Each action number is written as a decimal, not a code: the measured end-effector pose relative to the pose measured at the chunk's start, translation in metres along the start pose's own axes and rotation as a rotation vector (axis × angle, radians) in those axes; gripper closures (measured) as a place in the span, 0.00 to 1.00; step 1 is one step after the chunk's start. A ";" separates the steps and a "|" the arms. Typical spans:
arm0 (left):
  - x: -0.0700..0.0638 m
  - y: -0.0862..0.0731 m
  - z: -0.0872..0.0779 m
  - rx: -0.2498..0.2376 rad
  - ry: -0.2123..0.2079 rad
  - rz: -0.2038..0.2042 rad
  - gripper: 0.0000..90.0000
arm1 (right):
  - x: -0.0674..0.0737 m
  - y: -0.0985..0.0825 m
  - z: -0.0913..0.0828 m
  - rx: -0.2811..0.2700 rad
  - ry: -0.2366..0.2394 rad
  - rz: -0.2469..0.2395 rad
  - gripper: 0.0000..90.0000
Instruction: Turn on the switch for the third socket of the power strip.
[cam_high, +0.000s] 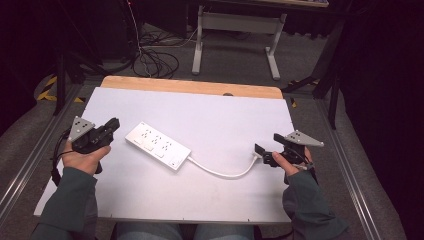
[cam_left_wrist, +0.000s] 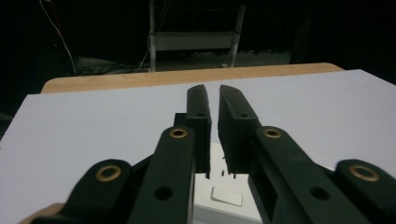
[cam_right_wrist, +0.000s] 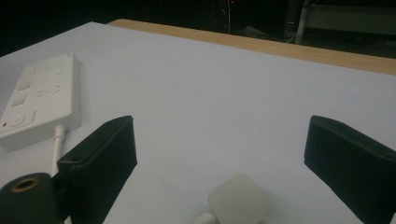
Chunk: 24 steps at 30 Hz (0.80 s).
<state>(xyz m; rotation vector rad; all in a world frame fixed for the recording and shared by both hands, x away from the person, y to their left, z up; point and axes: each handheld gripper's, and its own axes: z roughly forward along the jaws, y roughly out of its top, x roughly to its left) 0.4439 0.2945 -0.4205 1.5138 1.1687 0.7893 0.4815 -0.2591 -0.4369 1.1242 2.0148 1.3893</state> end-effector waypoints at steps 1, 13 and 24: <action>0.000 0.000 -0.002 -0.003 0.001 0.005 0.89 | 0.000 0.000 0.000 0.000 0.000 0.000 0.10; 0.003 0.000 -0.017 -0.040 -0.003 0.004 0.66 | 0.000 0.000 0.000 -0.001 -0.002 0.001 0.10; 0.012 -0.001 -0.028 -0.042 0.026 -0.024 0.55 | 0.000 0.000 0.000 -0.005 -0.001 0.008 0.10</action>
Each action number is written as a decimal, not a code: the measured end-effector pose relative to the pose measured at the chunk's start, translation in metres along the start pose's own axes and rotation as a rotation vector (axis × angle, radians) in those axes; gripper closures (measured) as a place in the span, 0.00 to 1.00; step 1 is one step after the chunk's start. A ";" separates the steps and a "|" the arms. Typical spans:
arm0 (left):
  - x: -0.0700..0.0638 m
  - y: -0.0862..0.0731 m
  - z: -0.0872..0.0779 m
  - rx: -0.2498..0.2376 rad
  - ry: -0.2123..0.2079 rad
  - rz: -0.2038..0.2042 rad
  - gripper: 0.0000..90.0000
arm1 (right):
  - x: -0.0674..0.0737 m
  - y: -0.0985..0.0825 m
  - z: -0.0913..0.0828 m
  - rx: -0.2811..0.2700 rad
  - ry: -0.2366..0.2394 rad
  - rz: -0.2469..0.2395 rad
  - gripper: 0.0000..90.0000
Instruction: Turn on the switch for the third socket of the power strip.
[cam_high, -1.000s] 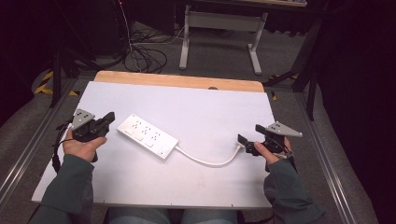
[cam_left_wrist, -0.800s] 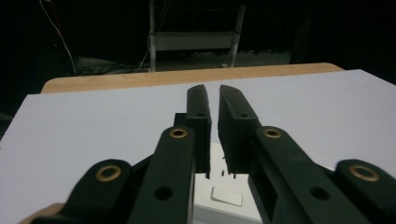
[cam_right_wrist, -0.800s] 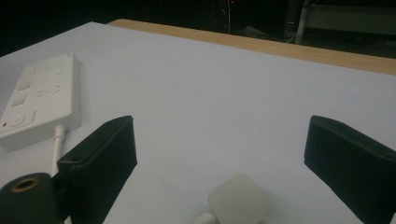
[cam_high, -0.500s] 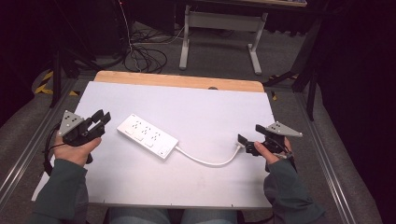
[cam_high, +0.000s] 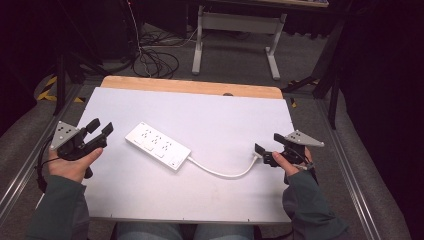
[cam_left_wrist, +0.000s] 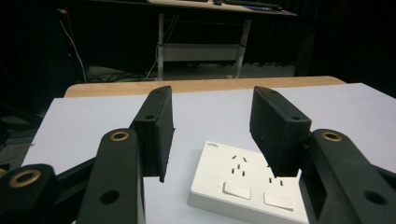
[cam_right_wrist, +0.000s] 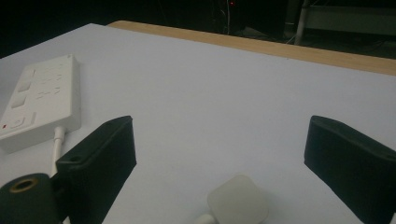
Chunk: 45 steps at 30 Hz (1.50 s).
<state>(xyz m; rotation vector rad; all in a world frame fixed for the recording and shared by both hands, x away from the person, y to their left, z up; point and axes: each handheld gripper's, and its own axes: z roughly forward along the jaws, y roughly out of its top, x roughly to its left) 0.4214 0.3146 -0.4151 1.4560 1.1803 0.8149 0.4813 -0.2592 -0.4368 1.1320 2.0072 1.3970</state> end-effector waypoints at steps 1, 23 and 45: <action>0.000 0.000 0.000 -0.002 0.002 -0.004 0.54 | 0.000 0.000 0.000 -0.001 -0.001 -0.001 0.10; 0.005 -0.001 -0.013 -0.005 0.063 -0.022 0.17 | -0.001 -0.001 -0.003 -0.005 -0.011 -0.004 0.10; 0.007 -0.003 -0.016 -0.011 0.037 -0.039 0.01 | -0.001 -0.001 -0.003 -0.003 -0.010 -0.001 0.10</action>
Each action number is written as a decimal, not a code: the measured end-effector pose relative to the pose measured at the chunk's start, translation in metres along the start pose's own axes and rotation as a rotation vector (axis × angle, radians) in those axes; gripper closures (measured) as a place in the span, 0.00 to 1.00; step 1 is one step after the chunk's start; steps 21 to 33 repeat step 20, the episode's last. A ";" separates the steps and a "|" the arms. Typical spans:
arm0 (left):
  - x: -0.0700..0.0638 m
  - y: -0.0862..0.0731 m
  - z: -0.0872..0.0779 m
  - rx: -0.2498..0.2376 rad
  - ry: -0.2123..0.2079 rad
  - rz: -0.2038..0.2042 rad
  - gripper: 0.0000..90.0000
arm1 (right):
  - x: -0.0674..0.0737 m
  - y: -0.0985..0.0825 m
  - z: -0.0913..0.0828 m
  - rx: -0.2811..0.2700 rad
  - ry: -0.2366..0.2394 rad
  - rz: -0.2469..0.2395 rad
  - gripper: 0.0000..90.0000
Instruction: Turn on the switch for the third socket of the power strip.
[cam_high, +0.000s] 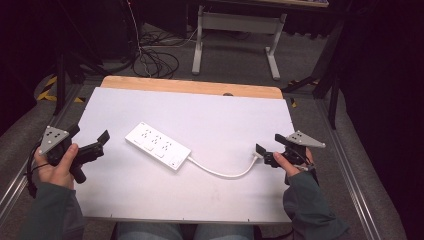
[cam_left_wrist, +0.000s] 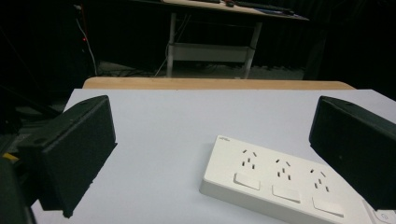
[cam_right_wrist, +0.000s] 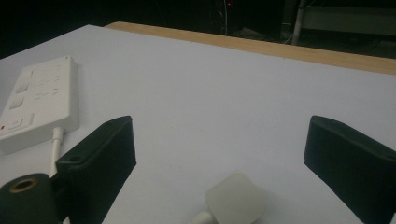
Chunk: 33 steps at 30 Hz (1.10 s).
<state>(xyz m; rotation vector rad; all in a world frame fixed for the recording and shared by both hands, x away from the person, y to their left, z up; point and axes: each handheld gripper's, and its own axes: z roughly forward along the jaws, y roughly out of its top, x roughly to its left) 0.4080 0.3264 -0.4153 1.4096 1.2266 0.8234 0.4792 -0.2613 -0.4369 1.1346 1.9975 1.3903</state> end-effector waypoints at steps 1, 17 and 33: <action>0.000 0.000 0.000 -0.001 0.001 -0.001 0.01 | 0.000 0.000 0.000 -0.001 0.000 0.002 0.10; 0.002 0.000 -0.002 -0.013 -0.015 -0.015 0.01 | 0.000 0.000 0.000 0.000 0.000 0.001 0.10; 0.002 -0.001 -0.002 -0.011 -0.015 -0.023 0.01 | 0.000 0.000 0.000 0.000 0.001 -0.003 0.10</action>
